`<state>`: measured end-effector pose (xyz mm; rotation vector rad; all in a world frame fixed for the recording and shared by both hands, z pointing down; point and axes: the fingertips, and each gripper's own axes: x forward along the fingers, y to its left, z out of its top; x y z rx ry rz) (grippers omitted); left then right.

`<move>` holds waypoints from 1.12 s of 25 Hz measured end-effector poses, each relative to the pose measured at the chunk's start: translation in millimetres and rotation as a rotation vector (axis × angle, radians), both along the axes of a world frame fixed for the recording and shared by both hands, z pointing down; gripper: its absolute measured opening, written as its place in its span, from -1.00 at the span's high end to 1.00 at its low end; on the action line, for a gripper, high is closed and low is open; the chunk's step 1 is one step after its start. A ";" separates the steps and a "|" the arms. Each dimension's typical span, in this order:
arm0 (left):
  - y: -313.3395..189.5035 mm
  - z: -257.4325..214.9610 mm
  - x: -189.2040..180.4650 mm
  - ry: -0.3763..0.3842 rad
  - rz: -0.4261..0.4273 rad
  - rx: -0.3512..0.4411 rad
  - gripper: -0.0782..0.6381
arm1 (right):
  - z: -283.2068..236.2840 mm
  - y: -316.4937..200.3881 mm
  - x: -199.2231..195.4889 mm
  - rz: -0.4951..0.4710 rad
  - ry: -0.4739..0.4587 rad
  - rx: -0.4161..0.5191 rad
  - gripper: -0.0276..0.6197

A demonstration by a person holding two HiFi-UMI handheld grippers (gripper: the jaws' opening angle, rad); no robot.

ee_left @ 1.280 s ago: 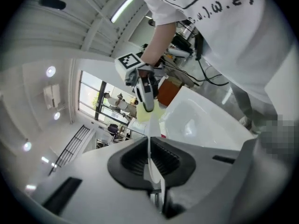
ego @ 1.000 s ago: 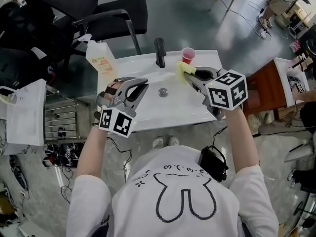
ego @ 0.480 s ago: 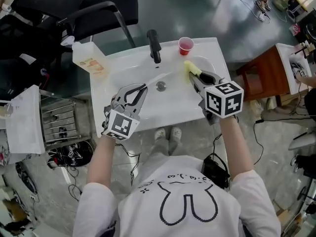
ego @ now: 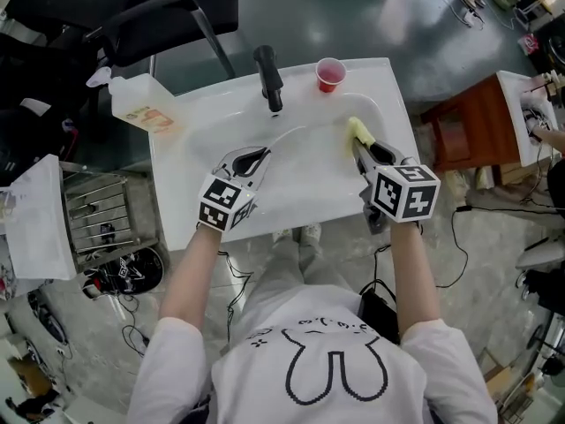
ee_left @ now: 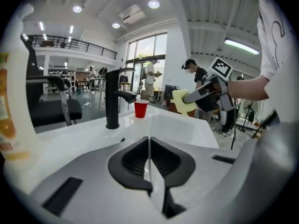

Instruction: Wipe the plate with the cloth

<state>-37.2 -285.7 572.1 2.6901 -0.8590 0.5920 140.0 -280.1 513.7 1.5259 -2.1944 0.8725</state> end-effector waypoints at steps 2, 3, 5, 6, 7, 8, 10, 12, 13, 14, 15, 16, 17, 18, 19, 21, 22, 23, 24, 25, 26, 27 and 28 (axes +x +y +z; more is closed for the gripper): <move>-4.5 19.3 3.5 0.026 -0.028 -0.099 0.73 | 8.4 2.4 1.4 0.015 -0.009 -0.015 0.76; -7.4 28.3 3.5 0.046 -0.050 -0.150 0.73 | 11.8 3.2 1.4 0.024 -0.015 -0.020 0.76; -13.7 45.1 0.7 0.095 -0.106 -0.251 0.73 | 17.5 4.6 0.7 0.041 -0.030 -0.031 0.76; -16.5 53.3 -1.5 0.123 -0.138 -0.304 0.73 | 20.1 5.7 0.2 0.049 -0.035 -0.036 0.76; -19.0 61.3 -3.7 0.155 -0.169 -0.362 0.73 | 22.8 7.2 -0.3 0.056 -0.039 -0.043 0.76; -21.0 69.0 -5.7 0.190 -0.199 -0.428 0.72 | 25.5 9.0 -0.7 0.062 -0.041 -0.051 0.76; -25.1 81.8 -8.0 0.265 -0.249 -0.569 0.72 | 30.1 13.0 -0.7 0.072 -0.044 -0.068 0.76; -29.6 92.4 -8.6 0.325 -0.283 -0.692 0.72 | 32.9 15.9 0.9 0.086 -0.045 -0.080 0.76; -30.9 98.8 -8.8 0.341 -0.299 -0.745 0.72 | 33.6 17.1 2.2 0.094 -0.046 -0.084 0.76; -31.3 105.6 -8.9 0.348 -0.313 -0.792 0.72 | 34.1 18.3 3.4 0.103 -0.048 -0.087 0.76; -31.0 112.4 -8.9 0.348 -0.326 -0.833 0.72 | 34.5 19.8 4.8 0.112 -0.050 -0.090 0.76; -30.3 118.9 -9.0 0.343 -0.340 -0.867 0.72 | 35.0 21.4 6.0 0.121 -0.051 -0.092 0.76; -29.7 124.6 -9.3 0.335 -0.354 -0.893 0.72 | 35.5 23.0 7.1 0.128 -0.051 -0.094 0.76; -29.2 129.7 -10.1 0.319 -0.367 -0.907 0.72 | 36.2 24.3 7.9 0.133 -0.049 -0.096 0.76; -29.0 134.6 -11.4 0.291 -0.377 -0.907 0.72 | 37.1 25.4 8.3 0.136 -0.046 -0.099 0.76; -28.6 143.8 -14.0 0.203 -0.386 -0.876 0.69 | 39.1 27.0 7.7 0.139 -0.042 -0.105 0.76; -28.6 147.5 -14.8 0.155 -0.386 -0.852 0.67 | 40.0 27.7 7.0 0.140 -0.040 -0.107 0.76; -28.7 150.6 -15.2 0.105 -0.383 -0.825 0.66 | 40.7 28.3 6.2 0.141 -0.040 -0.109 0.76; -28.9 153.4 -15.4 0.051 -0.378 -0.796 0.65 | 41.3 28.7 5.0 0.143 -0.039 -0.110 0.76; -29.0 156.1 -15.7 -0.009 -0.371 -0.767 0.64 | 41.7 28.9 3.5 0.144 -0.039 -0.111 0.76; -28.8 159.1 -16.3 -0.072 -0.360 -0.739 0.62 | 41.8 28.9 1.5 0.145 -0.040 -0.112 0.76; -28.5 162.3 -16.8 -0.132 -0.348 -0.713 0.60 | 41.9 28.7 -0.9 0.145 -0.041 -0.112 0.76; -28.1 165.4 -17.1 -0.183 -0.335 -0.694 0.57 | 41.8 28.6 -3.5 0.143 -0.042 -0.113 0.76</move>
